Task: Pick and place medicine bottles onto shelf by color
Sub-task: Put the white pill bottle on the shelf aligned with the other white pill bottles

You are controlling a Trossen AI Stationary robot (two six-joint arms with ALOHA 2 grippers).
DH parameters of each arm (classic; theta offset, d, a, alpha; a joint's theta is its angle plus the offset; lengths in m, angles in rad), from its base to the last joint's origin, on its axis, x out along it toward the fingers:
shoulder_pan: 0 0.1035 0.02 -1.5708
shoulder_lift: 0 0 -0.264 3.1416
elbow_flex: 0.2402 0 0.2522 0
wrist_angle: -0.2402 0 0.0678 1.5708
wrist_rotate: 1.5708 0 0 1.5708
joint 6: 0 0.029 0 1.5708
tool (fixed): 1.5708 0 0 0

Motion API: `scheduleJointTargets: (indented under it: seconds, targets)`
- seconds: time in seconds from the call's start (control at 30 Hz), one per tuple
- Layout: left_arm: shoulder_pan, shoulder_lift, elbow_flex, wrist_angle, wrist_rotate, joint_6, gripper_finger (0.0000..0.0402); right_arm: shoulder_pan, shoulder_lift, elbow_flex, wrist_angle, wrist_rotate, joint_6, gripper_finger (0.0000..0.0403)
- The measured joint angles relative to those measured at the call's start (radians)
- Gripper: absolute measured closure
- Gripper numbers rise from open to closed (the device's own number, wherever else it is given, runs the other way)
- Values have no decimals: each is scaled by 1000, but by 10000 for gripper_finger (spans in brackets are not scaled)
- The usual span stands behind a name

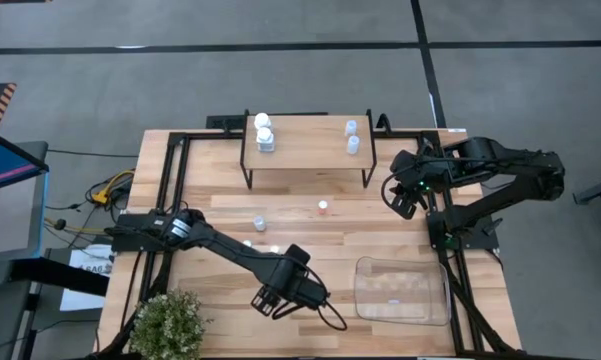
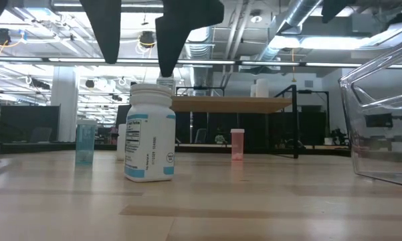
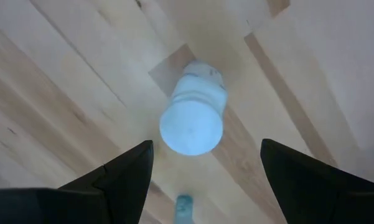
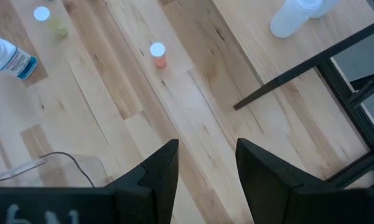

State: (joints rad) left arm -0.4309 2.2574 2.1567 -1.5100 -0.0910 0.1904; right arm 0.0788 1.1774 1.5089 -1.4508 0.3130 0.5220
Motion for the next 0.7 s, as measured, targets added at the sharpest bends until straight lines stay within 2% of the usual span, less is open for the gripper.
scheduleJointTargets:
  seconds: [0.13,0.37,0.57,0.7]
  targets:
    - [11,0,0,-3,30,0,118,0,0,0,0,0,0,222]
    - [32,-19,-2,-59,19,9,118,-2,0,0,3,0,0,222]
    - [45,-66,0,-41,-18,25,118,-2,1,0,35,1,1,222]
    - [52,-69,-12,-9,-6,39,118,-2,1,0,49,1,1,222]
